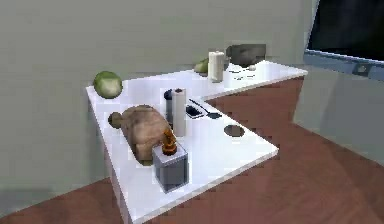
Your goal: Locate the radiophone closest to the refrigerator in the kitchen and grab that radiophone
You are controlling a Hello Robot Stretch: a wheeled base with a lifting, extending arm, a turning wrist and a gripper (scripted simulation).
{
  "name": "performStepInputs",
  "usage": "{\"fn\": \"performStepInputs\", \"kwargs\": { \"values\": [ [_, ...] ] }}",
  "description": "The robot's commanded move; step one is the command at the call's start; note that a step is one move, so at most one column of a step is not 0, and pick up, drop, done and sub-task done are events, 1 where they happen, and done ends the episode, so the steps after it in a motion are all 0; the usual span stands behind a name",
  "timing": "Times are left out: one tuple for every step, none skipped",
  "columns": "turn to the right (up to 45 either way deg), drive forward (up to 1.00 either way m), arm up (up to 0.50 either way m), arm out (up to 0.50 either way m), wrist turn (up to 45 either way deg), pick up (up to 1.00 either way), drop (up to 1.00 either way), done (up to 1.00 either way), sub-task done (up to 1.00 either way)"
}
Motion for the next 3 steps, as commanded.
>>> {"fn": "performStepInputs", "kwargs": {
  "values": [
    [42.0,0.00,0.00,0.00,0.0,0.00,0.00,0.00,0.00],
    [0.0,0.55,0.00,0.00,0.0,0.00,0.00,0.00,0.00],
    [-45.0,0.00,0.00,0.00,0.0,0.00,0.00,0.00,0.00]
  ]
}}
